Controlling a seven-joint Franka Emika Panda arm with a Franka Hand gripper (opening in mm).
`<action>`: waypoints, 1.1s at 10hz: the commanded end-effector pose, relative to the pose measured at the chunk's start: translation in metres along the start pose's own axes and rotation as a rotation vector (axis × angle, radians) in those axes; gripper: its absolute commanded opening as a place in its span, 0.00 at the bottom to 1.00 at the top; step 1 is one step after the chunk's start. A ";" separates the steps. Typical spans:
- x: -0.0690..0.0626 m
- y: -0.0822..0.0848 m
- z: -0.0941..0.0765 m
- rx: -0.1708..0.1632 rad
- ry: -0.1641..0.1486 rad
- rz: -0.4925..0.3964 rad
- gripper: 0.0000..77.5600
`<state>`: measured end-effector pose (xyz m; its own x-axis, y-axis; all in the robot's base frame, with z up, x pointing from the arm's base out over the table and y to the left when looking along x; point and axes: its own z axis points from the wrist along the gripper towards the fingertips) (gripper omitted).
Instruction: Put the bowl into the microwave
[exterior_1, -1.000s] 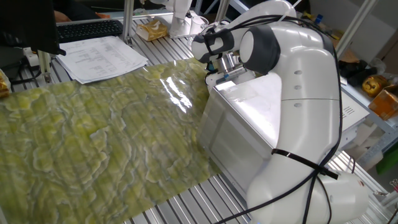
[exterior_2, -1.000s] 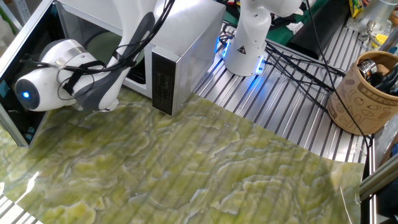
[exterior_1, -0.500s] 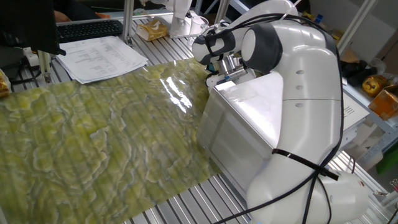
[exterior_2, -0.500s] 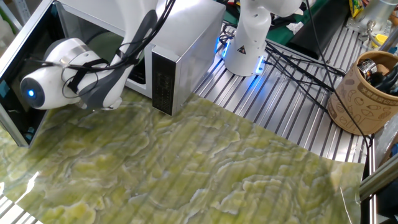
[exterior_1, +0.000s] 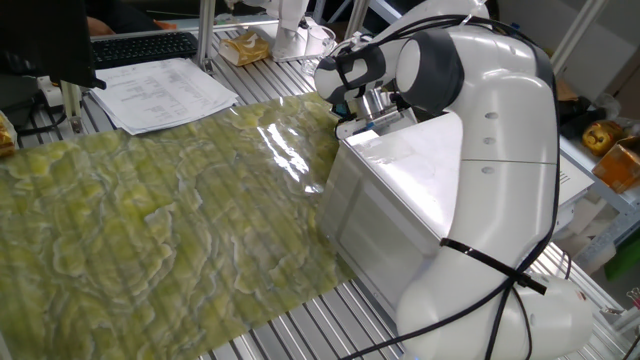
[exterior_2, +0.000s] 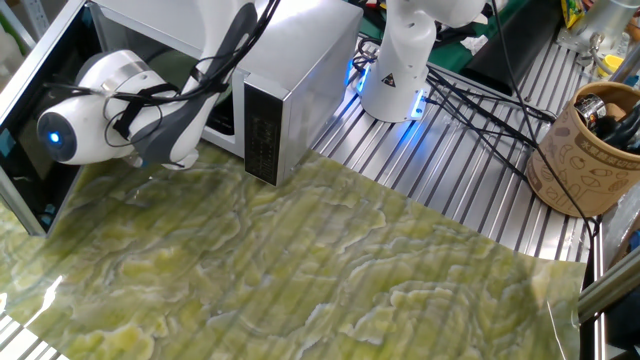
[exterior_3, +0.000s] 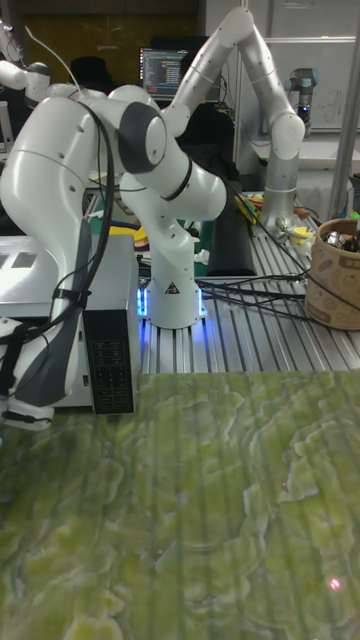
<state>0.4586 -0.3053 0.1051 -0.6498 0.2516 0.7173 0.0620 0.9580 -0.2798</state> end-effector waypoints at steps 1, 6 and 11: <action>0.005 -0.001 0.005 0.001 -0.001 0.003 1.00; 0.020 -0.006 0.008 0.005 0.019 0.014 1.00; 0.021 -0.005 0.011 0.006 0.031 0.020 1.00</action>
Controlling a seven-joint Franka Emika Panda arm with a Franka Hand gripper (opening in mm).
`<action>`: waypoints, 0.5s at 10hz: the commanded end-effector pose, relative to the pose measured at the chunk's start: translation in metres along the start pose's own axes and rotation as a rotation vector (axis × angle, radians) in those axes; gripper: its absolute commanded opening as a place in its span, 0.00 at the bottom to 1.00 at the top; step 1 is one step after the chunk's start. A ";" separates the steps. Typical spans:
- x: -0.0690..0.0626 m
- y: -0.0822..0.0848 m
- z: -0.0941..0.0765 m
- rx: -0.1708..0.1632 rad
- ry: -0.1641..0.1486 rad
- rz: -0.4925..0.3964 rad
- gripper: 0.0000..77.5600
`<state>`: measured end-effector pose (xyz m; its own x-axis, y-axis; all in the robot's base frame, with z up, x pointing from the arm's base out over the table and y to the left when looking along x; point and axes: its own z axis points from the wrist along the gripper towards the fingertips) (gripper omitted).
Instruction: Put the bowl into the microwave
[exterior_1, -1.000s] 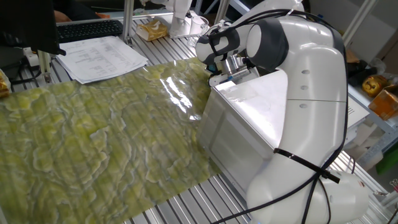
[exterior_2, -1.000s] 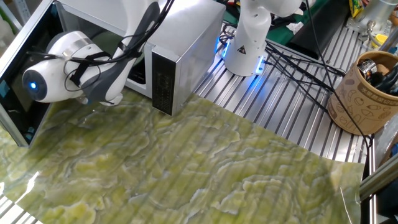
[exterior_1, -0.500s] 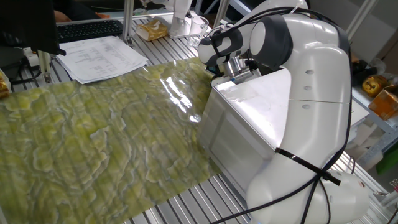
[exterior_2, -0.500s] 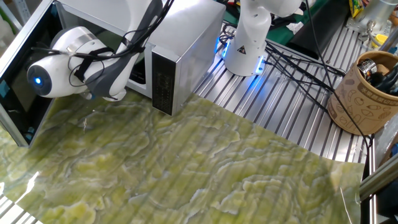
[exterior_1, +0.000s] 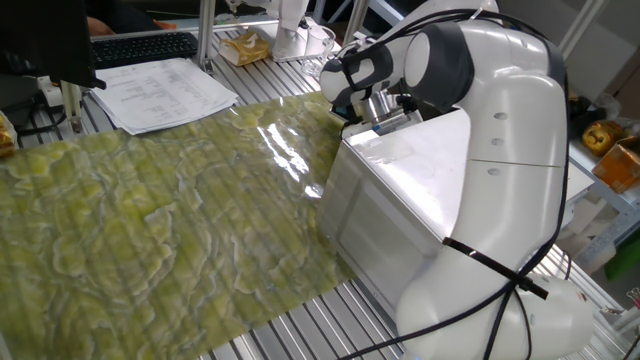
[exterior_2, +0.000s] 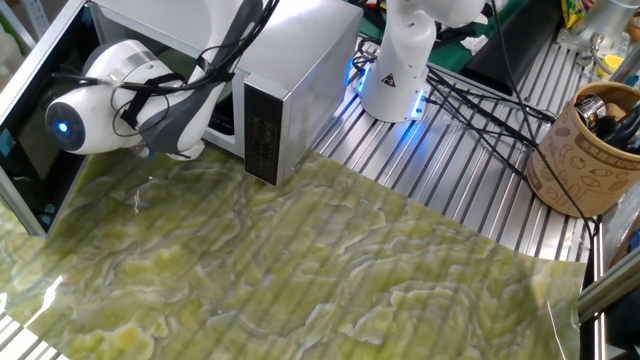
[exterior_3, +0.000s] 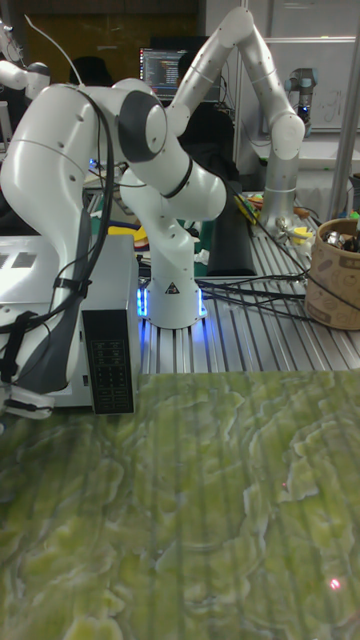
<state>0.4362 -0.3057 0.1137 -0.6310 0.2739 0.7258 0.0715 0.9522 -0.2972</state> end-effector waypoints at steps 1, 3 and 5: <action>0.001 -0.001 0.000 0.003 0.016 0.001 1.00; 0.001 -0.001 0.002 0.005 0.019 0.003 1.00; 0.002 -0.001 0.002 0.001 0.016 -0.001 1.00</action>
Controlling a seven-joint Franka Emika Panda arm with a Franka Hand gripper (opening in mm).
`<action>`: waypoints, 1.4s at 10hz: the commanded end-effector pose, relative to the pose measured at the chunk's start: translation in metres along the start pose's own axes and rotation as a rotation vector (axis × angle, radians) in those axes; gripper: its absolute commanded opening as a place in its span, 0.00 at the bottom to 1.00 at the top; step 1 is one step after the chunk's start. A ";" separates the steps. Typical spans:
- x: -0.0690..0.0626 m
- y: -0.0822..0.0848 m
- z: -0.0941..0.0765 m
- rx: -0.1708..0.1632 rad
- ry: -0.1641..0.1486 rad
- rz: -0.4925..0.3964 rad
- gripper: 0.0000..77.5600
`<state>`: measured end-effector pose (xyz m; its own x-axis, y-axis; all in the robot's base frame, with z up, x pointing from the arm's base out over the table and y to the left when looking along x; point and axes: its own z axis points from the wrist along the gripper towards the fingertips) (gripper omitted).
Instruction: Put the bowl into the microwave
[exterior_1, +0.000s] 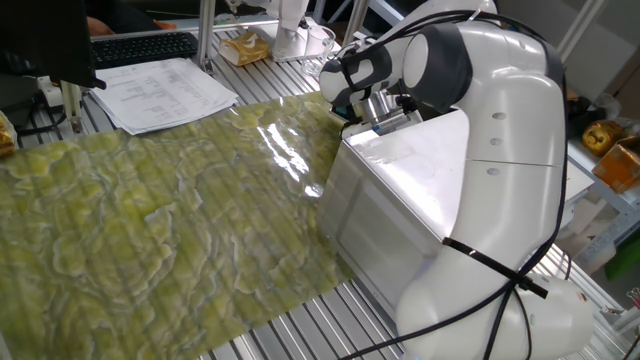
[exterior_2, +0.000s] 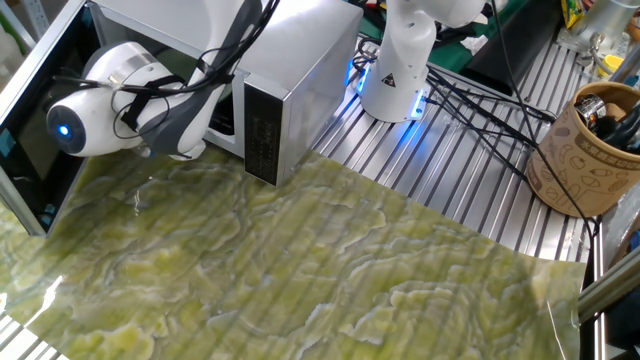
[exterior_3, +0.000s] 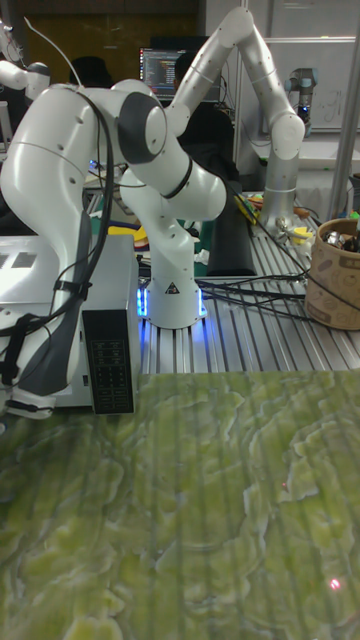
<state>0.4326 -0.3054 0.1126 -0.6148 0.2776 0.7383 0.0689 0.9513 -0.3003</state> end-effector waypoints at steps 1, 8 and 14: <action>-0.001 -0.002 -0.005 -0.004 -0.007 -0.003 1.00; 0.003 -0.005 0.004 0.004 0.006 -0.010 1.00; 0.011 -0.006 0.014 0.002 0.012 -0.006 1.00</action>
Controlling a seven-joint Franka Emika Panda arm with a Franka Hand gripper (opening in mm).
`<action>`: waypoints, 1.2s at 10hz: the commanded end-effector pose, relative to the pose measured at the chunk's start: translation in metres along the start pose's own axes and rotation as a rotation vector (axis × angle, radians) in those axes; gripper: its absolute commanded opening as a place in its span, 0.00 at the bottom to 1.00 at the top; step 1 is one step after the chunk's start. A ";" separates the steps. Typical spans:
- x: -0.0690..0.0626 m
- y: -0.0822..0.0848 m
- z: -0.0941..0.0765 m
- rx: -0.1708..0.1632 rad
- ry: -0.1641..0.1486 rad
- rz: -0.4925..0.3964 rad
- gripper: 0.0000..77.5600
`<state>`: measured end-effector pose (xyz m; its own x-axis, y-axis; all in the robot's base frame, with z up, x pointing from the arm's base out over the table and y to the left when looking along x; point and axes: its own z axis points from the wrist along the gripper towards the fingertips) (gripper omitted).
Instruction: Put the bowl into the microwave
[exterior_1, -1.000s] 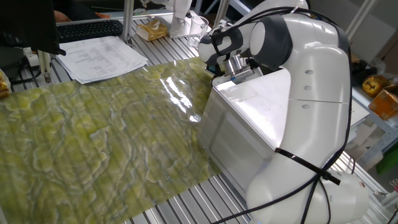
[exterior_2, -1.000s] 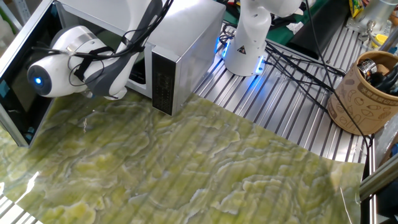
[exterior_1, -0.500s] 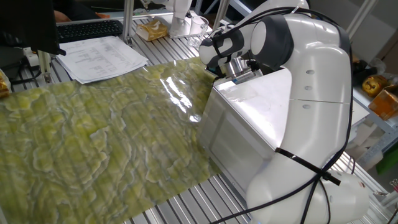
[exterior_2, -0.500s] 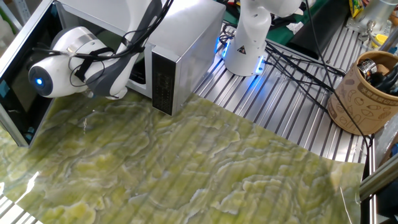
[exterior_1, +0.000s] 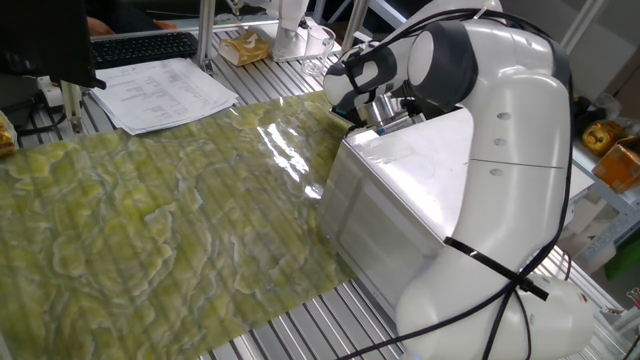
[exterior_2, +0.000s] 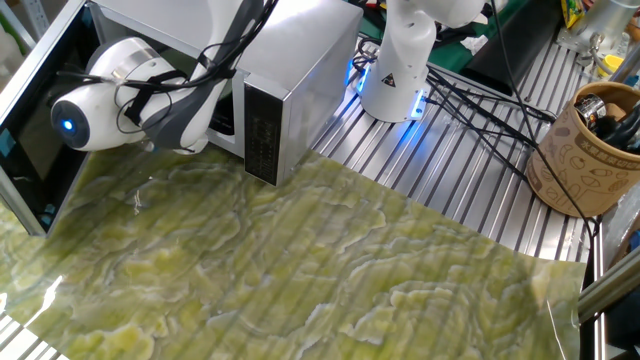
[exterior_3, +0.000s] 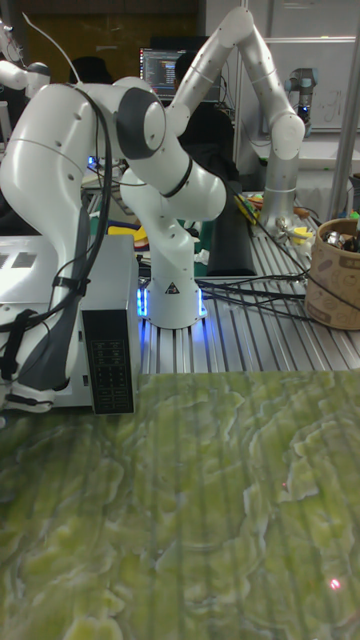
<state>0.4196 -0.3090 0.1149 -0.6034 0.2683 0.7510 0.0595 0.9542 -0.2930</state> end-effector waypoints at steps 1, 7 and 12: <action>0.003 0.000 0.009 -0.003 -0.004 0.005 1.00; 0.004 0.000 0.007 -0.010 -0.014 0.013 1.00; -0.004 -0.003 -0.045 -0.048 -0.139 0.055 1.00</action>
<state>0.4391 -0.3080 0.1254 -0.6625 0.2785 0.6953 0.1017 0.9531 -0.2849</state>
